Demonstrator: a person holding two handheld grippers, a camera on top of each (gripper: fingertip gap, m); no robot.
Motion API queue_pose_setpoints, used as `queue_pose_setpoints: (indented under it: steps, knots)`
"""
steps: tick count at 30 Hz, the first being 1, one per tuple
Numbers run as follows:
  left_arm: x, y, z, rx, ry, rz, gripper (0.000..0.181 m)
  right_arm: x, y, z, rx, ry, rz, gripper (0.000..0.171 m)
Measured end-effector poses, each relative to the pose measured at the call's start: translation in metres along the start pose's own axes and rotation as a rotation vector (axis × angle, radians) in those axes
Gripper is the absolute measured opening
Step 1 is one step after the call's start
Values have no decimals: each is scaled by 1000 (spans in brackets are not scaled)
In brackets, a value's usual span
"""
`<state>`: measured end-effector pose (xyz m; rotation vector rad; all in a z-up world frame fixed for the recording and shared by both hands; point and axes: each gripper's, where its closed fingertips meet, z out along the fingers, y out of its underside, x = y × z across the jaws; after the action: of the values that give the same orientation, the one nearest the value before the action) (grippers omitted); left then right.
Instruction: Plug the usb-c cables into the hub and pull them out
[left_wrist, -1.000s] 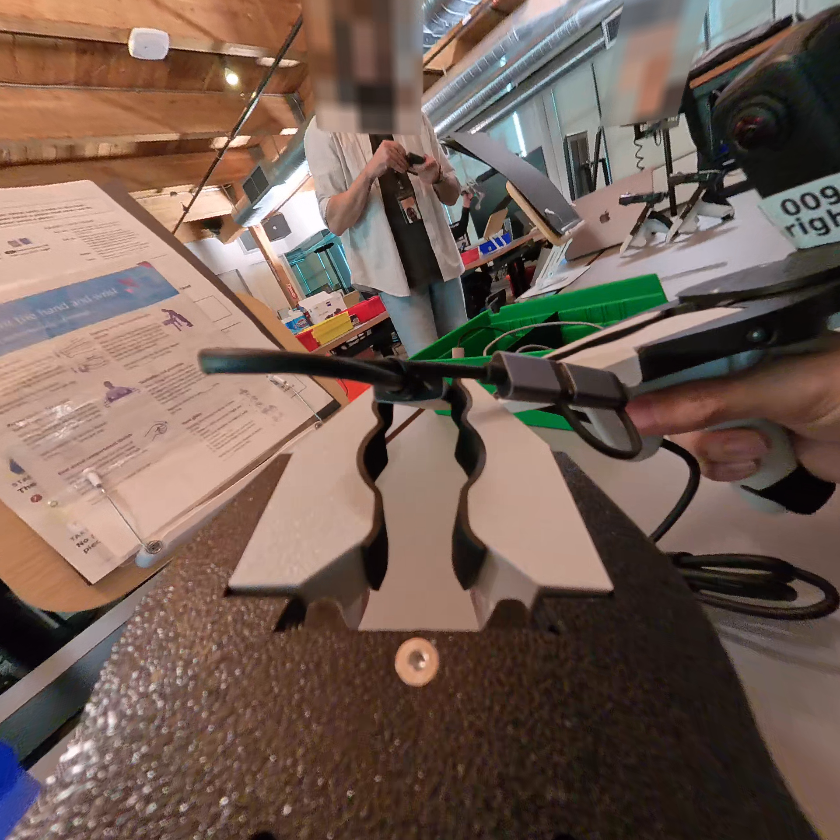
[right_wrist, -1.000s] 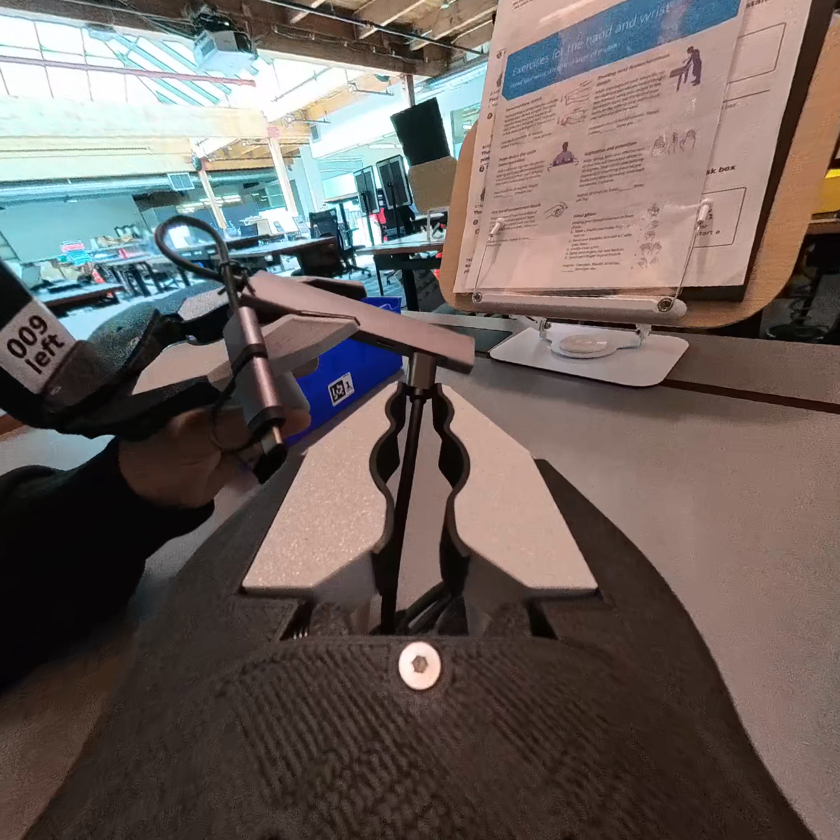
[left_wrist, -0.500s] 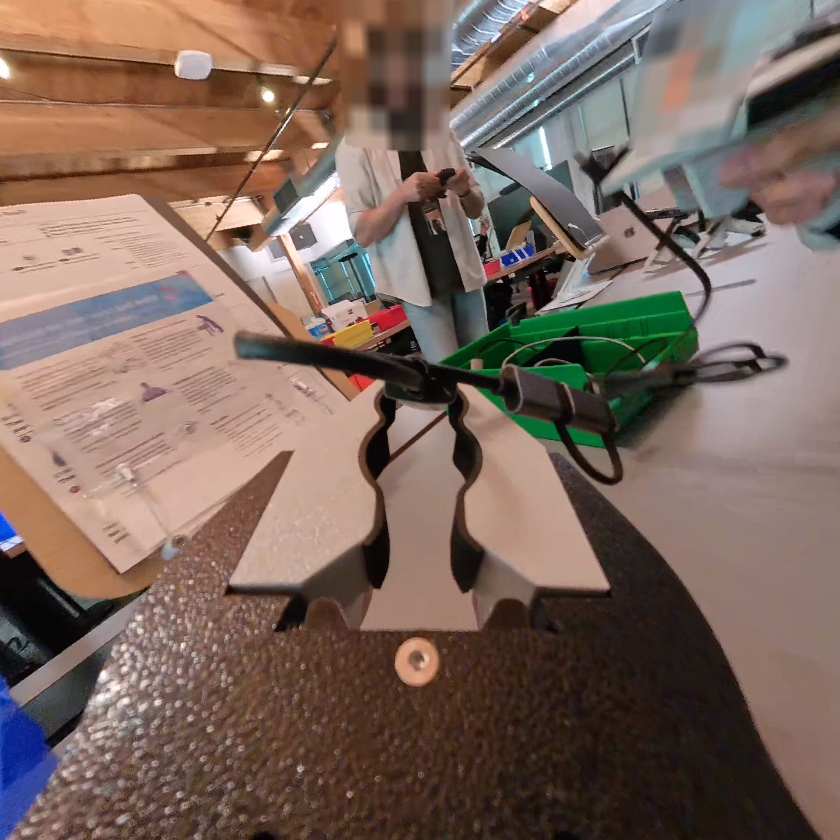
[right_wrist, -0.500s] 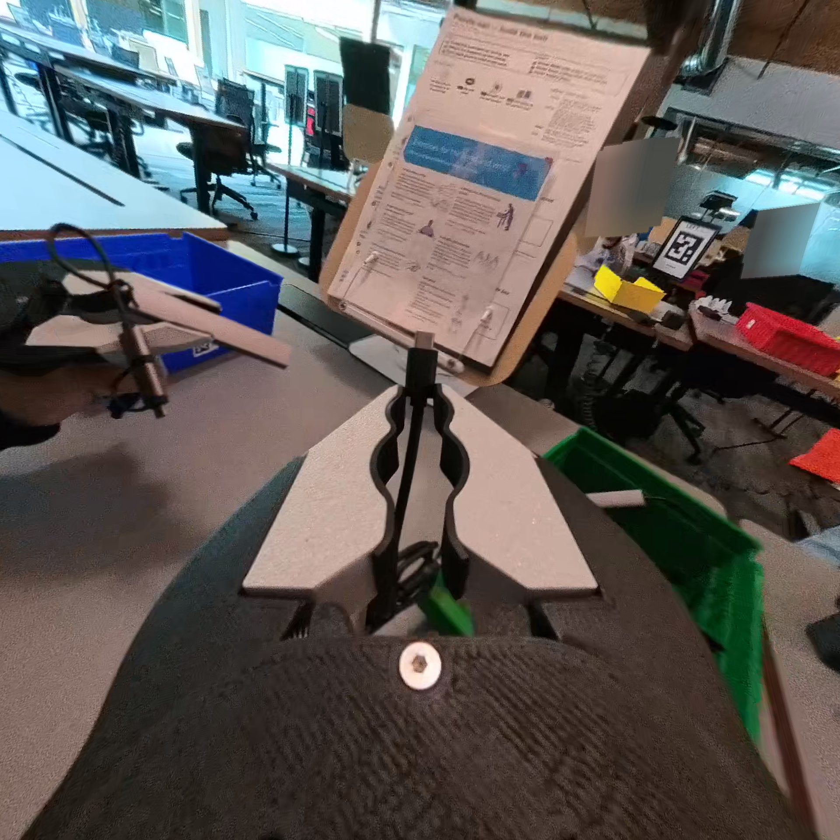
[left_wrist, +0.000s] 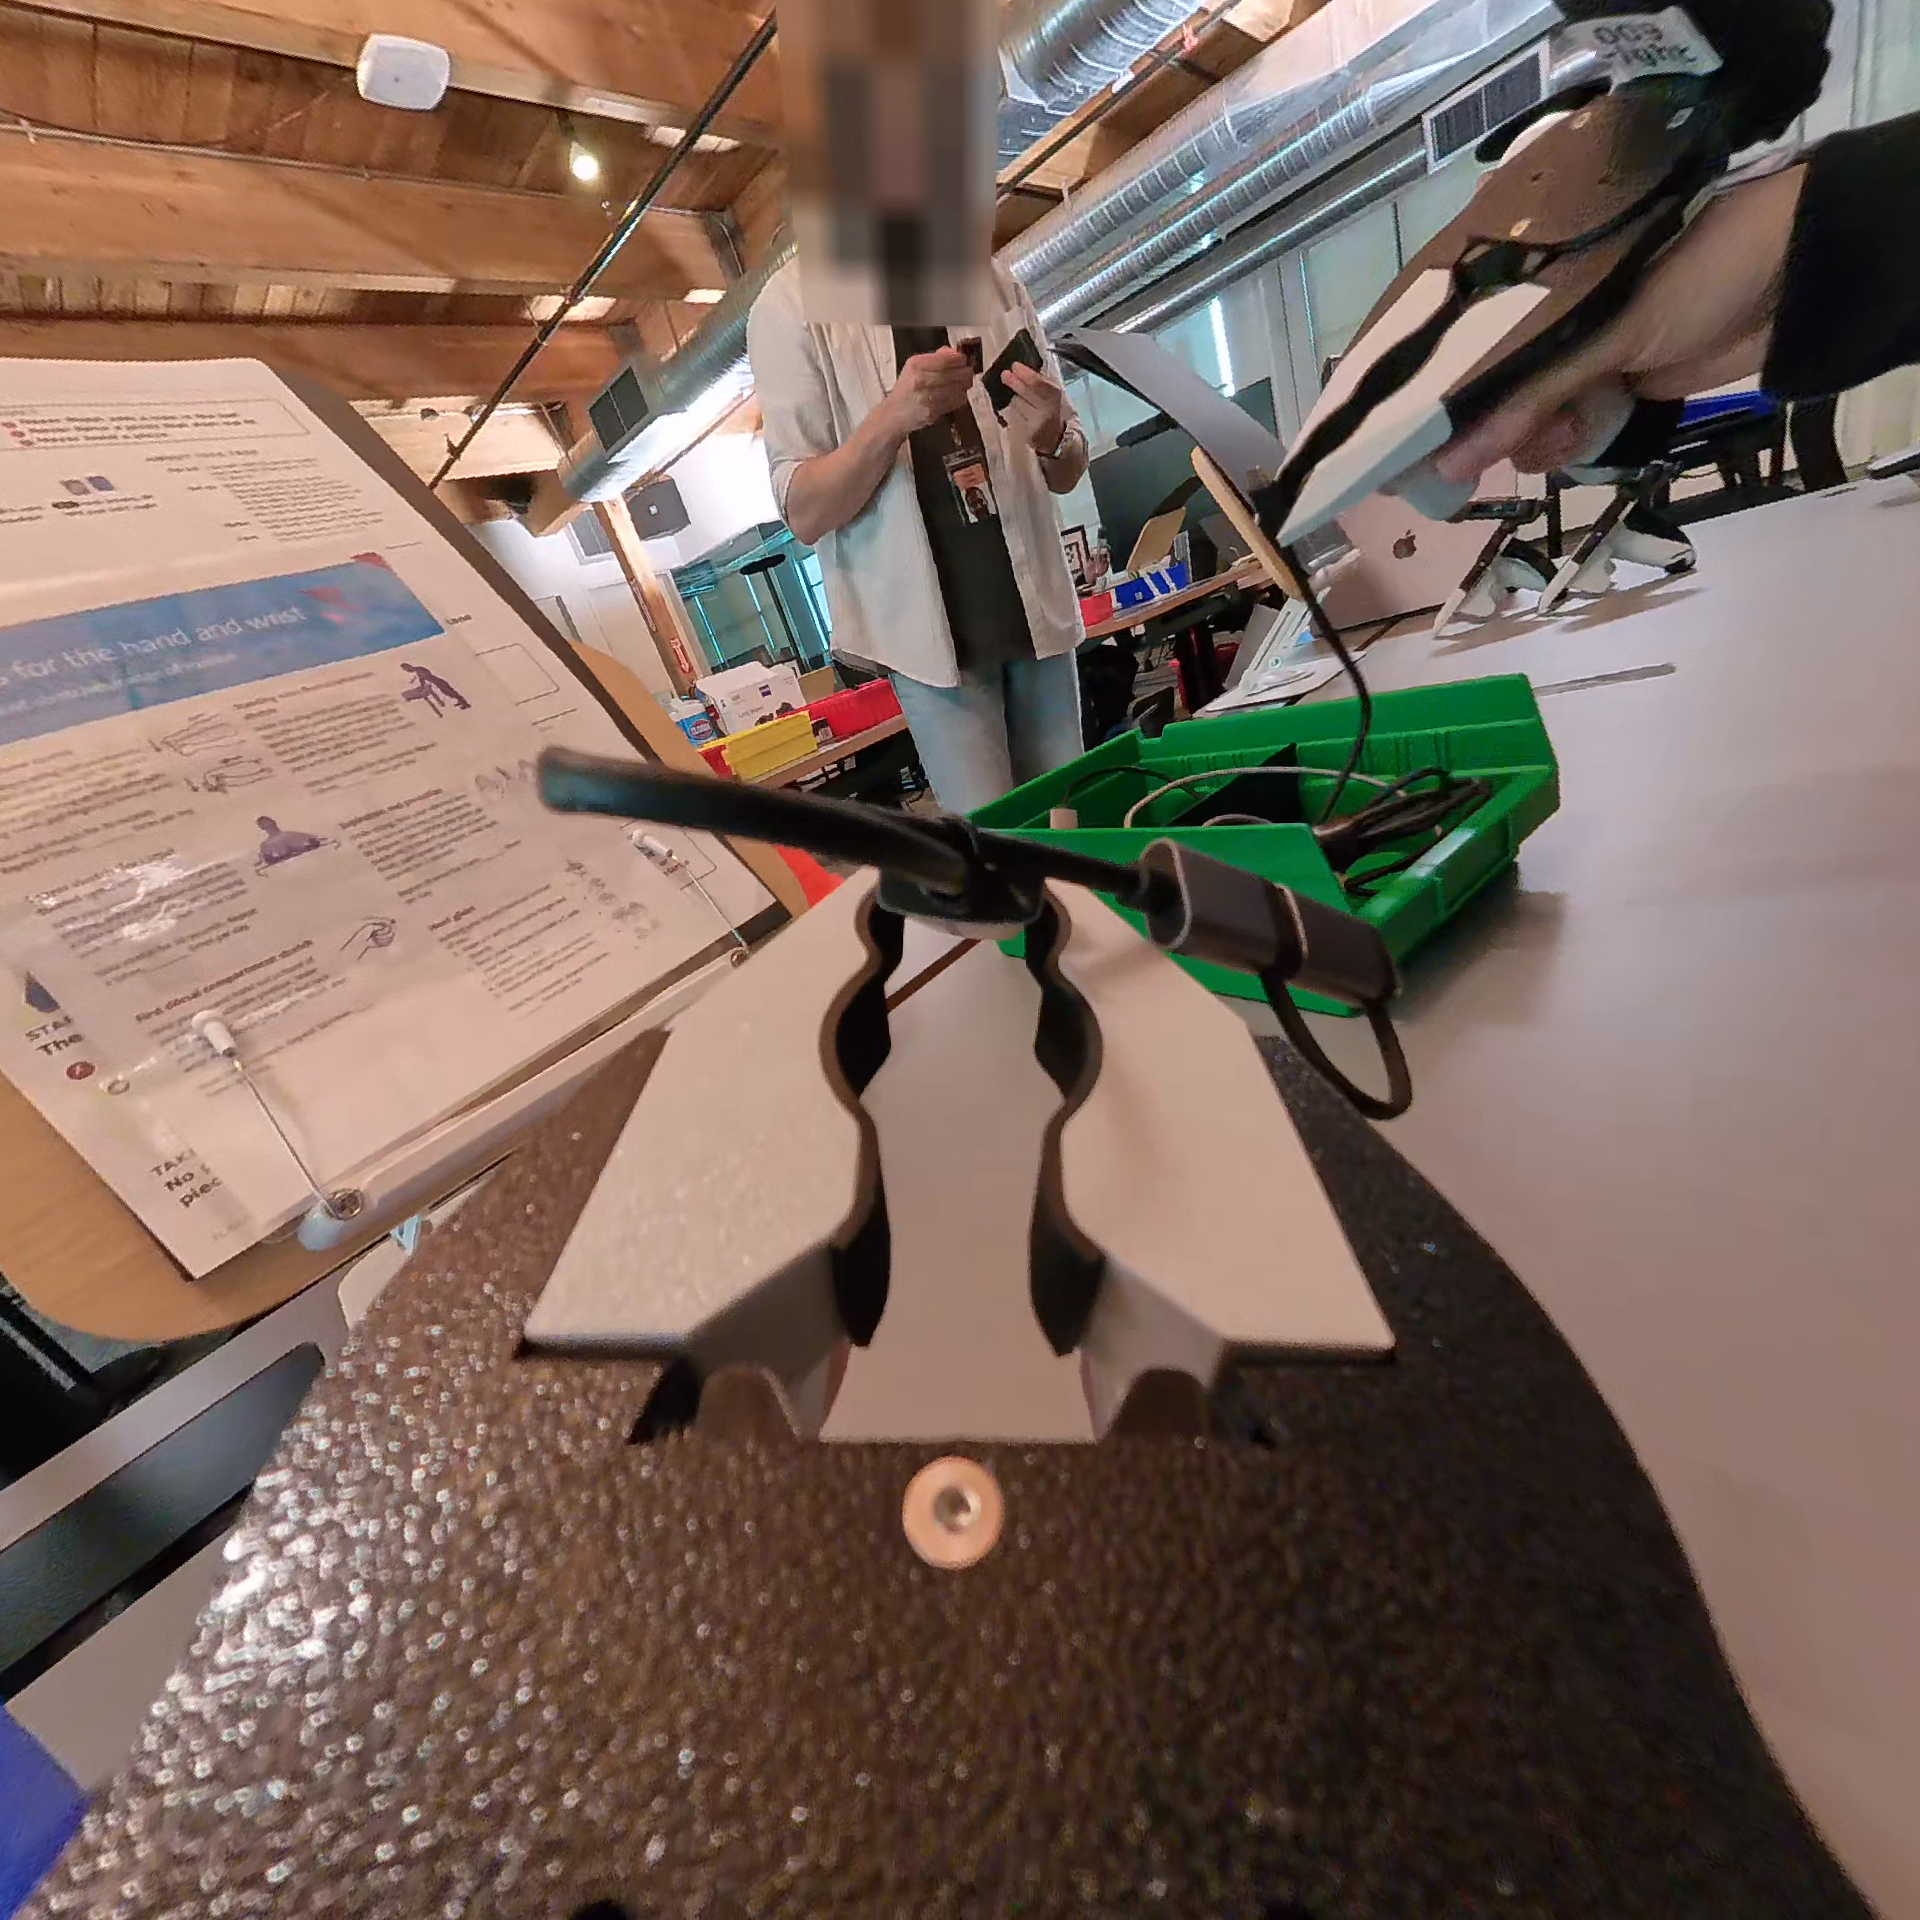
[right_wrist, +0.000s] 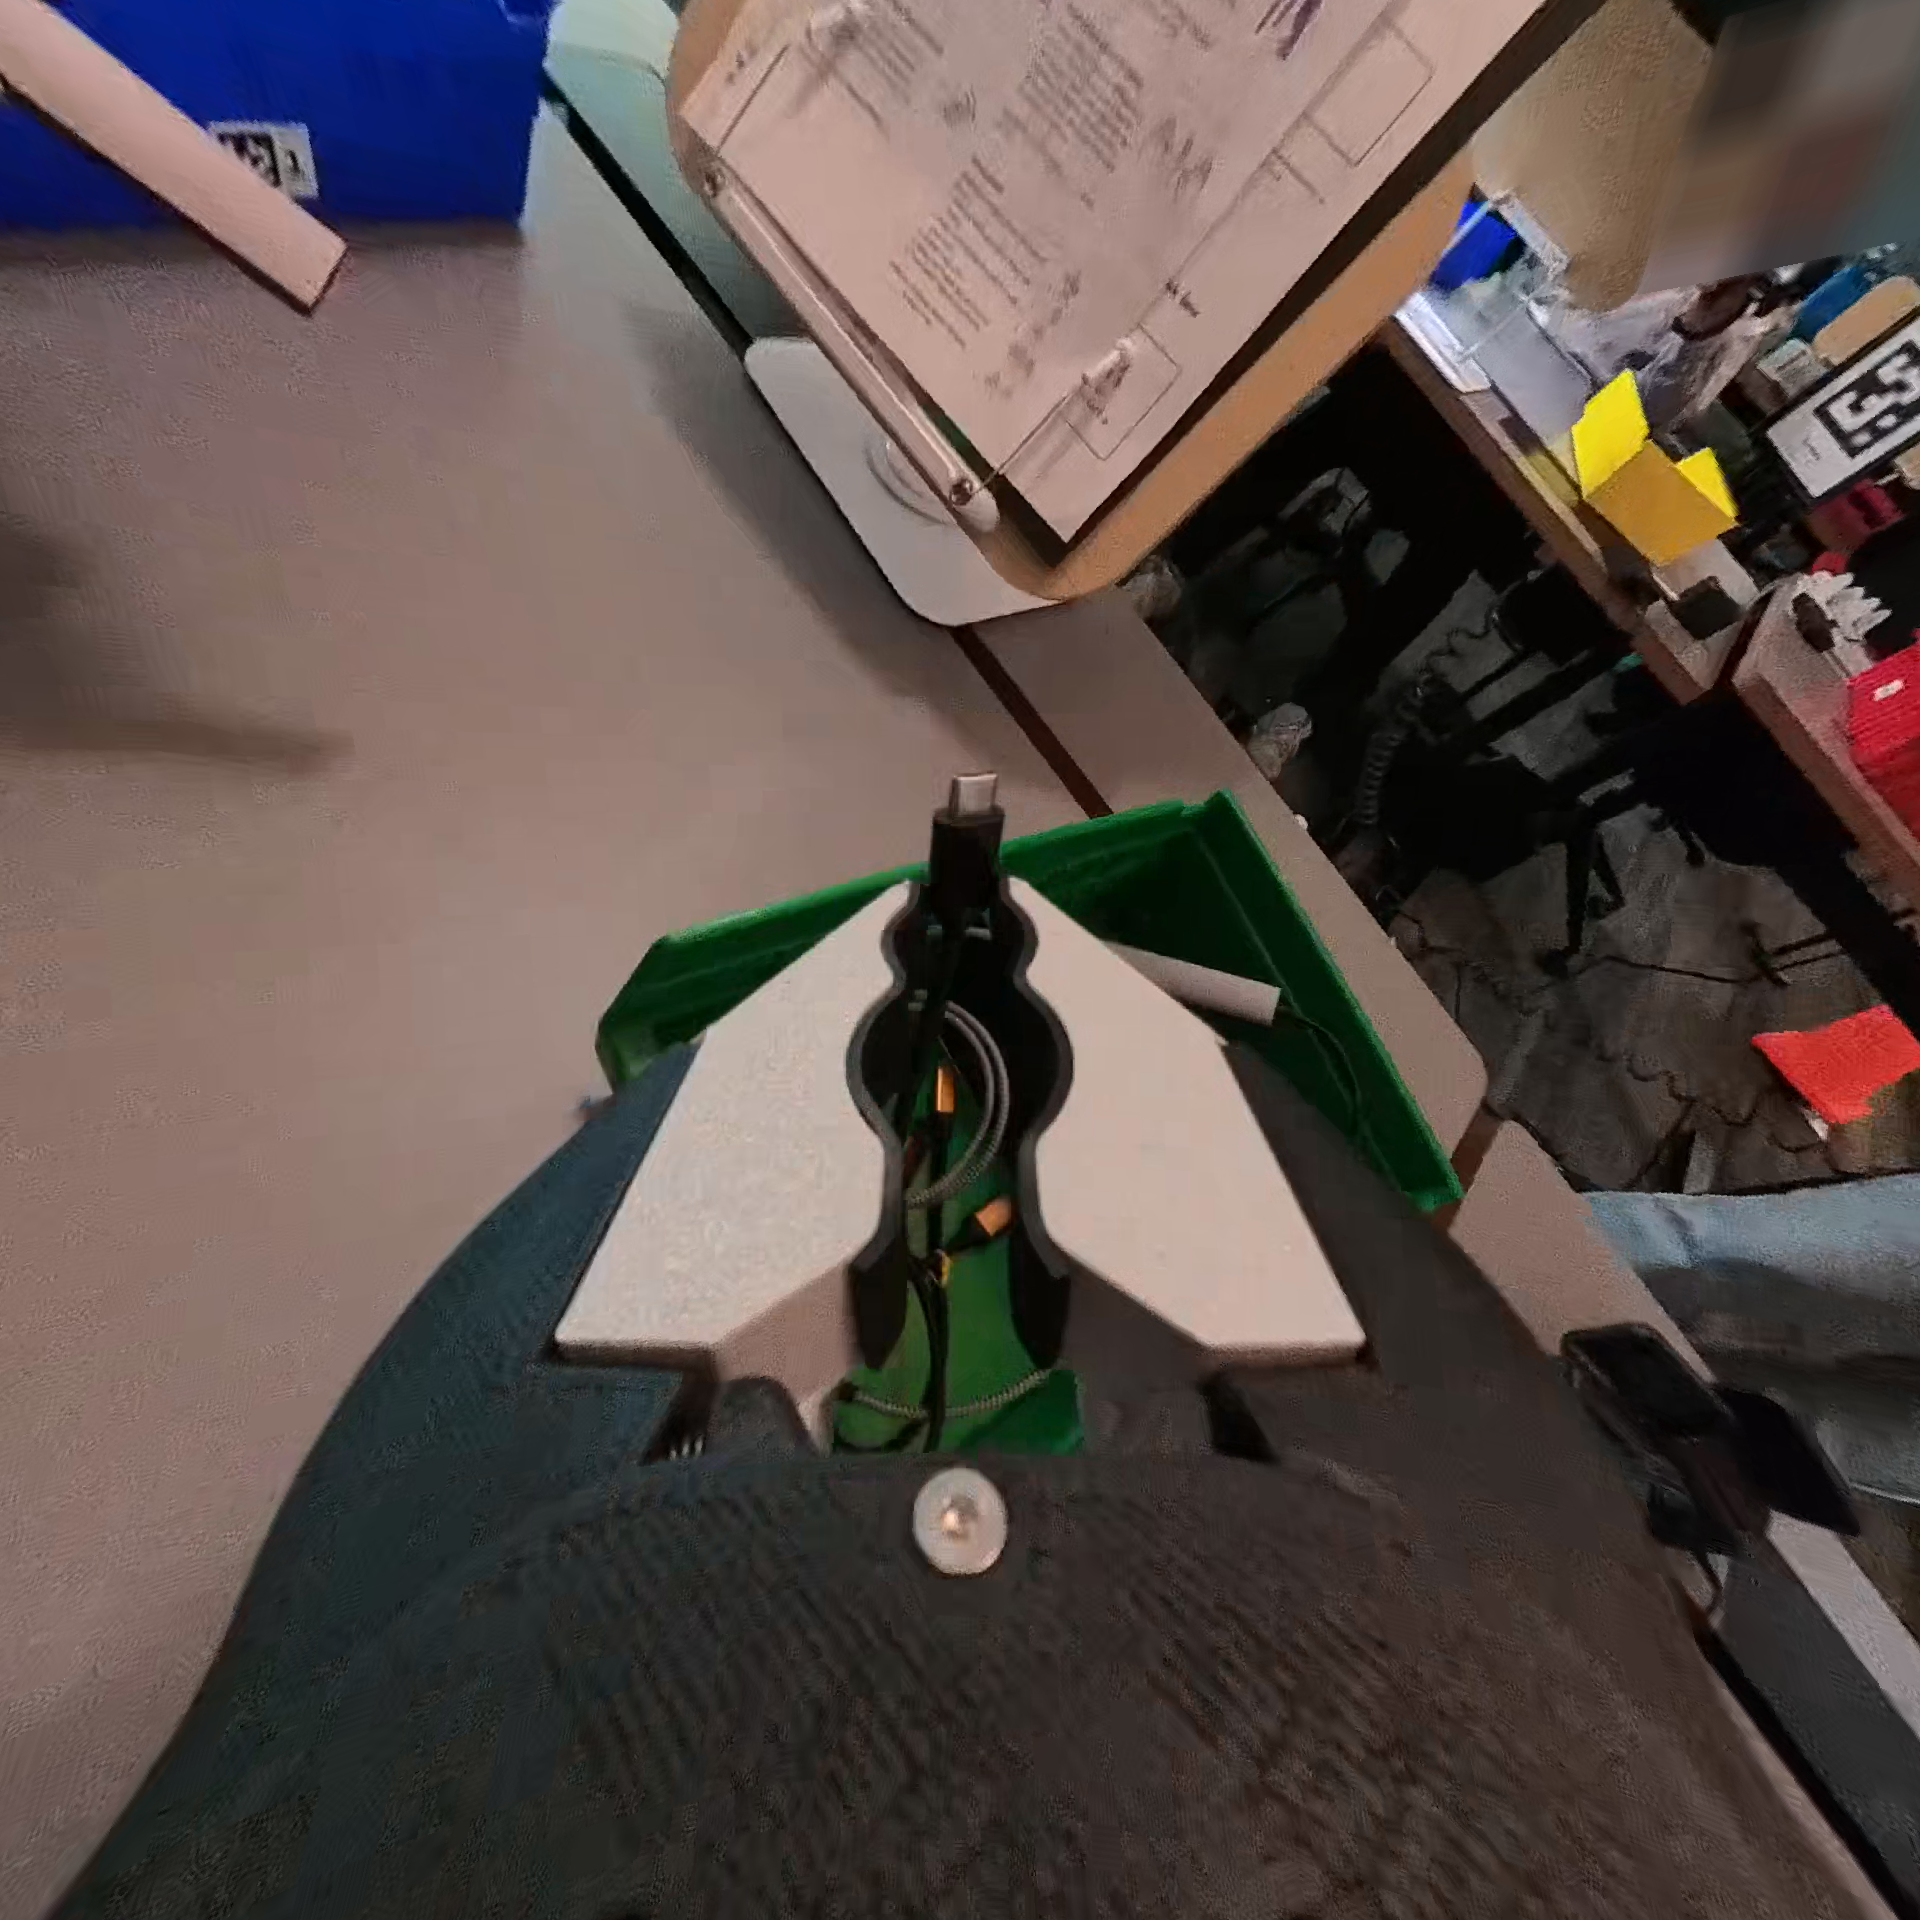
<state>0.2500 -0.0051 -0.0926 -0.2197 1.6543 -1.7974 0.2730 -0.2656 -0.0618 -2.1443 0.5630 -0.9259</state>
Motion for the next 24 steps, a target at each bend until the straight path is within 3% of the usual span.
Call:
queue_pose_setpoints:
  steps: [5,9,13,14,16,24]
  knots:
    - [1,3,1,-5,6,-16,22,15,41,12,-228,15,-96,11]
    - [1,3,1,-2,9,-31,22,64,97,4,-542,251,-249,10]
    - [0,6,1,-9,10,-37,22,71,124,8,-650,337,-358,3]
    - [0,7,1,-10,10,-40,22,66,130,11,-666,313,-360,16]
    - [-1,8,1,-13,9,-44,22,60,136,13,-659,307,-331,26]
    - [-2,7,1,-7,12,-69,22,28,118,5,-496,280,15,30]
